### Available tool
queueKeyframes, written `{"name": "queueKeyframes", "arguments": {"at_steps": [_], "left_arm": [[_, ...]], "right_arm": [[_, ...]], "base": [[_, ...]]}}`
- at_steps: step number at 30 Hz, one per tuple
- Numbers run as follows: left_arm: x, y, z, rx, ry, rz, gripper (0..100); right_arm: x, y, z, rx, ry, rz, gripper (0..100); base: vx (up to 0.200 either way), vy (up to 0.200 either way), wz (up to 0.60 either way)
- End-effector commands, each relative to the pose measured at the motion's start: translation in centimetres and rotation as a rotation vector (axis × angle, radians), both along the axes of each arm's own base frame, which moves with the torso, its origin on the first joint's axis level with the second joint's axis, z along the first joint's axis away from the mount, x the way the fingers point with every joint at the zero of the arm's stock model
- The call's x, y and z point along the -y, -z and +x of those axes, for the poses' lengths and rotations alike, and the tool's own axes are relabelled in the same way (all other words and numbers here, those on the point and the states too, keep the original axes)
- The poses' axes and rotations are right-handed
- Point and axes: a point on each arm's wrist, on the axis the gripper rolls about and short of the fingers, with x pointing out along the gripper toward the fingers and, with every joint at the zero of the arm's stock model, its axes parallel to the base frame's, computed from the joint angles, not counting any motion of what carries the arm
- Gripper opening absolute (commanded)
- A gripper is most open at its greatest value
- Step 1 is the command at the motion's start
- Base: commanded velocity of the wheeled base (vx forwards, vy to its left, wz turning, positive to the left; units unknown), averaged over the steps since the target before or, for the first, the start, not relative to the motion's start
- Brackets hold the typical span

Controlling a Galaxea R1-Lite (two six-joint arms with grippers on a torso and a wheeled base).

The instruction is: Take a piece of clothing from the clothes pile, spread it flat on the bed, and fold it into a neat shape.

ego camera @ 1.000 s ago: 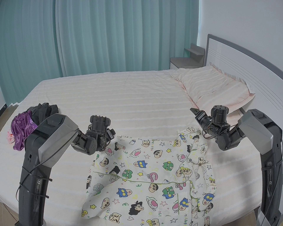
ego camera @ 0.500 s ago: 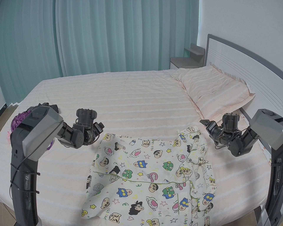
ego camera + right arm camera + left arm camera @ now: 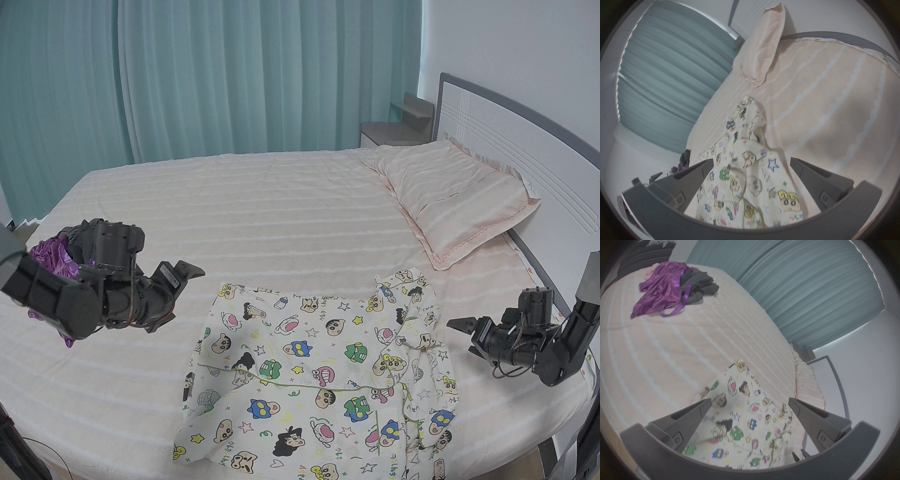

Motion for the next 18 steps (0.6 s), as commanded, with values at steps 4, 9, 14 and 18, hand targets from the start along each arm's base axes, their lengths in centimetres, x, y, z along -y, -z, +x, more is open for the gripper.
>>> {"name": "queueKeyframes", "arguments": {"at_steps": [4, 9, 14, 18], "left_arm": [[1.0, -1.9, -6.7, 0.009, 0.092, -0.127, 100], [1.5, -1.1, -6.7, -0.004, 0.088, -0.168, 100], [1.9, 0.4, -5.5, -0.033, 0.065, -0.187, 100], [2.0, 0.7, -5.3, -0.039, 0.056, -0.202, 100]], "right_arm": [[0.6, 2.4, -3.0, -0.015, -0.137, -0.038, 100], [0.5, 4.6, -1.9, 0.005, -0.153, -0.054, 100], [0.4, 5.9, -1.6, 0.024, -0.16, -0.06, 100], [0.4, 6.1, -1.5, 0.024, -0.165, -0.055, 100]], "base": [[0.0, 0.0, 0.0], [0.0, 0.0, 0.0], [0.0, 0.0, 0.0], [0.0, 0.0, 0.0]]}}
